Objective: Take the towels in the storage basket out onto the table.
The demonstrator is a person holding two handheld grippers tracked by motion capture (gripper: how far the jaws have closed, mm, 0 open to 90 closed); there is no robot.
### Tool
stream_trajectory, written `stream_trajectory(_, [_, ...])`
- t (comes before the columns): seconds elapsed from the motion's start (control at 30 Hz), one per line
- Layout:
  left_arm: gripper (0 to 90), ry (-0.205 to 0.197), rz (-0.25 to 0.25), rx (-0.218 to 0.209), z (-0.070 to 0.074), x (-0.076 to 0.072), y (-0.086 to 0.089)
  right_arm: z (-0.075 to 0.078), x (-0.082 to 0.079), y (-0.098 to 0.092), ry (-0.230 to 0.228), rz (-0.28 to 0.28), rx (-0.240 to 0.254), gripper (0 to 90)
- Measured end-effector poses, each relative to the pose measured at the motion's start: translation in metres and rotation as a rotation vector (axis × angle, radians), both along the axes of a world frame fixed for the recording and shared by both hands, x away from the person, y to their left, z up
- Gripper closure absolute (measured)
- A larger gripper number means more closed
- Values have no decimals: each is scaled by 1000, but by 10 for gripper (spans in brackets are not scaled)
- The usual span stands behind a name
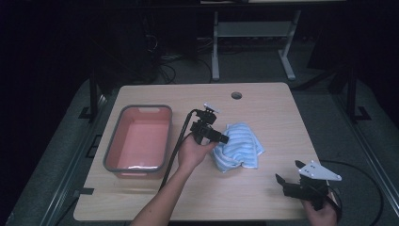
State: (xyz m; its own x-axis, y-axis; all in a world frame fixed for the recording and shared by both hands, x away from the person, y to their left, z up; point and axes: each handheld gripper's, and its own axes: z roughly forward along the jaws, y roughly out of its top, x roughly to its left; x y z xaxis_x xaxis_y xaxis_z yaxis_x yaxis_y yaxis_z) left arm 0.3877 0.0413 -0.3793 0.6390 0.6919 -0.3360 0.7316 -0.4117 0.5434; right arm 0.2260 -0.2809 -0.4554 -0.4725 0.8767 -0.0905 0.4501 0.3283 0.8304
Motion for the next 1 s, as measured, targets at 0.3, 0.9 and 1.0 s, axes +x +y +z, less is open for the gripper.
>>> stream_trajectory(0.3, [436,-28,-19,-17,5,-10,8,-1,1,-1,8,1,-2,141])
stream_trajectory(0.9, [335,-24,9,-38,-2,-20,36,-4,5,0,20,-7,0,141])
stream_trajectory(1.0, [327,-21,2,-31,-3,-22,38,-4,6,0,19,-5,-7,141])
